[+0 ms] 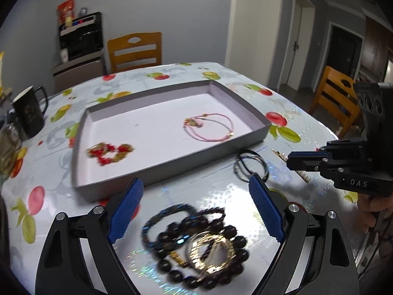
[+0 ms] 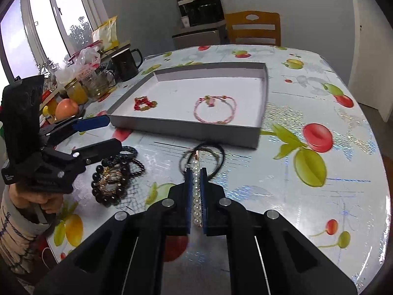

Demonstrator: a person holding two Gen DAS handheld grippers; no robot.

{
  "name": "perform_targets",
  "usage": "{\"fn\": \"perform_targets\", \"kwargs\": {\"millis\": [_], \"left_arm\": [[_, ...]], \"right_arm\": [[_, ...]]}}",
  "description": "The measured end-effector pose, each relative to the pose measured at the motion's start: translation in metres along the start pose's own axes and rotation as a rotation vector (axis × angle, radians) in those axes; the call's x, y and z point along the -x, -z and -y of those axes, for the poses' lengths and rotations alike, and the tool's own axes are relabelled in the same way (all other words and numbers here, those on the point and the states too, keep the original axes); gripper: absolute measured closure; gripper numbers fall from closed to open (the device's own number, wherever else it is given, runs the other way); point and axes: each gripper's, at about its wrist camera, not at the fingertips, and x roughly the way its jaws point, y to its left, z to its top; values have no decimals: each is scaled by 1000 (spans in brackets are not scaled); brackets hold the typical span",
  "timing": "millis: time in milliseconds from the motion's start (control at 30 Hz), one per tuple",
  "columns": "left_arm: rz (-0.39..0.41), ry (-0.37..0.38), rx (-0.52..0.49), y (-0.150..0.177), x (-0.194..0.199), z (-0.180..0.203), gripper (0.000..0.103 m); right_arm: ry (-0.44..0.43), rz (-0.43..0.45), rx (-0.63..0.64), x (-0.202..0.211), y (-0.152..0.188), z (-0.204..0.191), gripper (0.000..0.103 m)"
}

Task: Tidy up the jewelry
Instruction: 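Grasp the black hair tie with the left tool and lift it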

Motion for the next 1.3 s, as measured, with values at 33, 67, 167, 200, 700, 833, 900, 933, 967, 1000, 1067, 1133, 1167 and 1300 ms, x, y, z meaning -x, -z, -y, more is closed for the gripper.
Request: {"fn": "perform_targets", "kwargs": {"millis": [33, 67, 167, 200, 700, 833, 900, 933, 967, 1000, 1067, 1133, 1167, 1300], "left_arm": [[-6, 2, -10, -1, -3, 4, 17], [-16, 4, -24, -3, -8, 11, 17], [-44, 17, -39, -7, -21, 24, 24], [-54, 26, -36, -9, -24, 27, 30], [-164, 2, -80, -14, -72, 61, 95], [-135, 38, -49, -13, -61, 51, 99], [-121, 66, -37, -14, -55, 47, 99], [-114, 76, -35, -14, -51, 46, 99], [-106, 93, -32, -14, -46, 44, 99], [-104, 112, -28, -14, -43, 42, 99], [-100, 149, -12, -14, -37, 36, 99], [-102, 169, -3, -13, -33, 31, 99], [-107, 180, 5, -12, -32, 27, 99], [-106, 171, 19, -7, -29, 17, 99]], "right_arm": [[3, 1, -5, 1, 1, 2, 97], [4, 2, -10, 2, 3, 5, 97], [6, 6, -23, 4, 6, 11, 97], [5, 9, -27, 6, 7, 13, 97], [1, 26, -32, 18, 13, 19, 97], [4, 31, -31, 21, 11, 18, 97], [5, 32, -28, 22, 10, 17, 97], [6, 32, -27, 22, 9, 16, 97], [6, 33, -26, 22, 8, 15, 97], [5, 34, -24, 22, 7, 14, 97], [4, 35, -23, 21, 5, 13, 97], [-1, 35, -21, 20, 3, 10, 97], [-2, 35, -20, 19, 3, 9, 97], [-6, 33, -16, 16, 0, 4, 97]]}}
